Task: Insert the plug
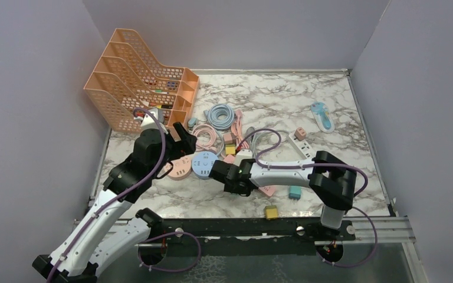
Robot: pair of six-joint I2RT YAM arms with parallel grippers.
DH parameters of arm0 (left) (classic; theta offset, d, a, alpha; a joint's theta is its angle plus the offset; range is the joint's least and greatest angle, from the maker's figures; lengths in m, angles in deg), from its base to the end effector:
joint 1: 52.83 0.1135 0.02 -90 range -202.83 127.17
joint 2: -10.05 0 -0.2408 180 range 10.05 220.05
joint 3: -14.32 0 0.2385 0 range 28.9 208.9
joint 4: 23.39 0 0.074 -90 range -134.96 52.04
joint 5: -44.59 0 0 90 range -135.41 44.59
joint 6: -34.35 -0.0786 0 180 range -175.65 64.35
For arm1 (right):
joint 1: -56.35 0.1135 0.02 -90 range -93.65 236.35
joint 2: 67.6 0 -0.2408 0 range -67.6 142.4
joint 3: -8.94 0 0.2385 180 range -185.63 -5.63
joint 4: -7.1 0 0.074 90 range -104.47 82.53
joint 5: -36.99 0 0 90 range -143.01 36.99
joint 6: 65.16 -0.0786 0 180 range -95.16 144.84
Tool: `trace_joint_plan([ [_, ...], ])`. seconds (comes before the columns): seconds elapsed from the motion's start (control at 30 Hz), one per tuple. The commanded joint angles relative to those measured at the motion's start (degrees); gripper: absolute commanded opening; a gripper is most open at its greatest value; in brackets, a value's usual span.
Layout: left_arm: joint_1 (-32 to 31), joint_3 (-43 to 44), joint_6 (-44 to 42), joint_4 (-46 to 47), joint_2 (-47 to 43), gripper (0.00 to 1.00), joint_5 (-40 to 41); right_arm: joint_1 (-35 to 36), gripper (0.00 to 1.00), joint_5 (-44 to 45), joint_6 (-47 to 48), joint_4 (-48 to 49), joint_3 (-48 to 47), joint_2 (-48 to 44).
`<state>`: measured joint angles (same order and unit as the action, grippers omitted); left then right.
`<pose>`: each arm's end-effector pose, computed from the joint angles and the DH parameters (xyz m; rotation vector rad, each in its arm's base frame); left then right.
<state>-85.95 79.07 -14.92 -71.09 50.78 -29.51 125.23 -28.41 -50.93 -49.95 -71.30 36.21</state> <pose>0.1729 -0.0871 0.3076 -0.3153 1.9863 -0.5626 0.1457 0.2865 0.1084 0.2092 2.6762 0.0321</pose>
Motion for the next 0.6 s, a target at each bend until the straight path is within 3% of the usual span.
trace_joint_plan([
  [0.0, -0.3, -1.2, 0.7, -0.2, 0.4, 0.91, -0.7, -1.0, 0.35, 0.8, 1.9, 4.8, 1.4, -1.4],
  [0.1, -0.3, -1.8, 0.9, -0.2, 0.5, 0.91, -1.1, -2.2, 0.28, -0.8, 5.0, 10.2, 3.0, -5.5],
  [0.27, -0.3, -3.5, 0.8, 1.2, -0.3, 0.91, -3.0, -5.1, 0.27, -4.8, 5.6, 15.8, 2.5, -13.5],
  [0.57, -0.3, -9.6, -1.7, 16.7, -4.8, 0.89, -13.0, -11.2, 0.23, -11.1, -11.2, 23.7, 0.7, -20.5],
])
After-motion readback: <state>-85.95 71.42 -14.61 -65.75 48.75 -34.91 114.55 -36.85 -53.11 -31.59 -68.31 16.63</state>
